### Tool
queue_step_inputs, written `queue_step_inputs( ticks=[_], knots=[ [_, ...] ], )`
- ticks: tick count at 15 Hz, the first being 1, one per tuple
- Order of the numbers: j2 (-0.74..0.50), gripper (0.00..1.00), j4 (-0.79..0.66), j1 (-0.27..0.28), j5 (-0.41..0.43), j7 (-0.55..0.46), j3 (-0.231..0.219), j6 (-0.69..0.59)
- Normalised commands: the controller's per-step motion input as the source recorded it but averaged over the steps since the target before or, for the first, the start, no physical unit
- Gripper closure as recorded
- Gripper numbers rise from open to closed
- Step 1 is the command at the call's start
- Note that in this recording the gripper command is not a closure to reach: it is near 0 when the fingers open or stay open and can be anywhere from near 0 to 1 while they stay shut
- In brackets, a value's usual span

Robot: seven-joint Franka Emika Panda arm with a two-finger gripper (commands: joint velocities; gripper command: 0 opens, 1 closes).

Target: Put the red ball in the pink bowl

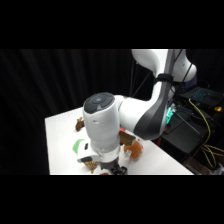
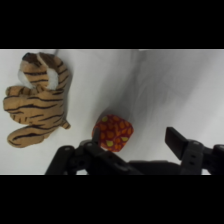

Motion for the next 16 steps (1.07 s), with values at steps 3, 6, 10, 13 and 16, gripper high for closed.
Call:
queue_step_inputs(
  ticks=[3, 6, 10, 13, 16],
  knots=[
    [0.29, 0.00, 0.33, -0.030, -0.094, -0.22, 0.021, 0.14],
    [0.18, 0.00, 0.26, -0.070, -0.041, -0.22, 0.043, 0.11],
    [0.02, 1.00, 0.09, -0.091, -0.037, -0.19, 0.022, 0.08],
    [-0.06, 1.00, 0.07, -0.100, -0.006, -0.15, 0.013, 0.02],
    [-0.04, 0.28, 0.09, -0.084, 0.037, -0.11, 0.011, 0.01]
  ],
)
